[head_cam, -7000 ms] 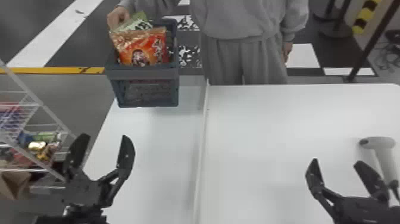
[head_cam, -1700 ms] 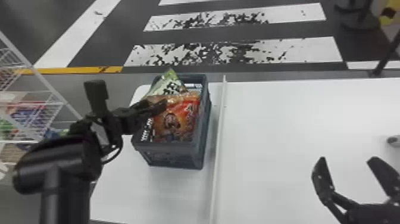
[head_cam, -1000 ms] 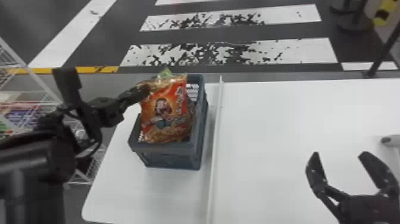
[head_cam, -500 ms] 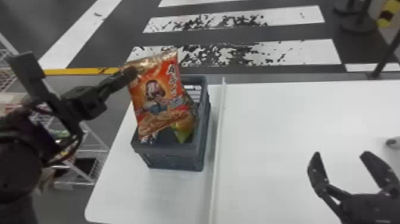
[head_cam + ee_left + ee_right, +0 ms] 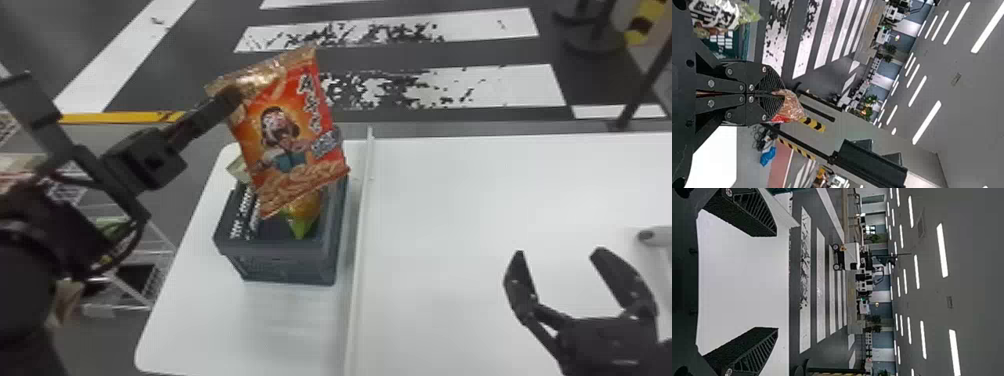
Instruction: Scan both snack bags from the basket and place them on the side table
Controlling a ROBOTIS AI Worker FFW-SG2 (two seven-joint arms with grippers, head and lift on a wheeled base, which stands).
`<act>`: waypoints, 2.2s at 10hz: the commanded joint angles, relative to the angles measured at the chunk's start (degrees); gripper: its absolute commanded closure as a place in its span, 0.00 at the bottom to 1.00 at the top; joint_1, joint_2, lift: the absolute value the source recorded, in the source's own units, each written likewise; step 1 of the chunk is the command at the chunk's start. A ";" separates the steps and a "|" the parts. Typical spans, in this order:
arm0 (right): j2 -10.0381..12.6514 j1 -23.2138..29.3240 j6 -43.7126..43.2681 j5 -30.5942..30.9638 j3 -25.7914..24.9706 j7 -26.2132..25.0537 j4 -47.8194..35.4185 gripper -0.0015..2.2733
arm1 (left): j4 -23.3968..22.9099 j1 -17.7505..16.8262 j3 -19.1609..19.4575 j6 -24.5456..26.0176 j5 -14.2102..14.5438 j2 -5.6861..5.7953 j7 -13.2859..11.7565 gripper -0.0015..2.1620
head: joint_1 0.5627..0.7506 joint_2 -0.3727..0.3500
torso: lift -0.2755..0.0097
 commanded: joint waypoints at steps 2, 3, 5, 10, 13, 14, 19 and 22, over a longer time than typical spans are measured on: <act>0.05 0.18 -0.16 0.22 -0.04 -0.11 -0.03 0.03 | 4.44 -1.64 -2.84 -0.16 3.34 -1.67 0.18 0.99 | 0.70 0.71 | 0.70; 0.05 0.18 -0.16 0.13 -0.12 -0.20 -0.03 0.03 | 5.76 -1.37 -4.51 -0.34 3.60 -1.67 1.15 0.99 | 0.70 0.68 | 0.70; 0.05 0.27 -0.34 0.13 -0.04 -0.55 0.06 0.03 | 12.70 -1.20 -9.96 -1.39 4.04 -1.67 0.27 0.99 | 0.70 0.64 | 0.70; 0.05 -0.09 -0.51 -0.22 -0.47 -0.63 0.32 0.03 | 33.79 -1.81 -25.95 -17.74 1.93 -1.67 -0.87 0.99 | 0.70 0.45 | 0.70; 0.05 -0.44 -0.34 -0.66 -0.83 -0.63 0.59 0.03 | 38.72 -3.48 -37.12 -22.66 -6.50 -1.67 -0.08 0.99 | 0.70 0.30 | 0.70; 0.05 -0.44 -0.34 -0.75 -1.00 -0.63 0.59 0.03 | 39.51 -3.83 -39.67 -22.66 -9.32 -1.67 0.53 0.99 | 0.70 0.25 | 0.70; 0.05 -0.79 -0.16 -1.10 -1.35 -0.55 1.29 0.03 | 32.56 -1.72 -45.29 -22.31 -25.05 -1.67 6.42 0.03 | 0.70 0.15 | 0.70; 0.05 -1.32 3.88 -1.10 -1.35 -0.37 1.20 0.03 | 24.13 0.21 -43.36 -27.58 -29.53 -1.67 9.06 0.03 | 0.70 0.23 | 0.70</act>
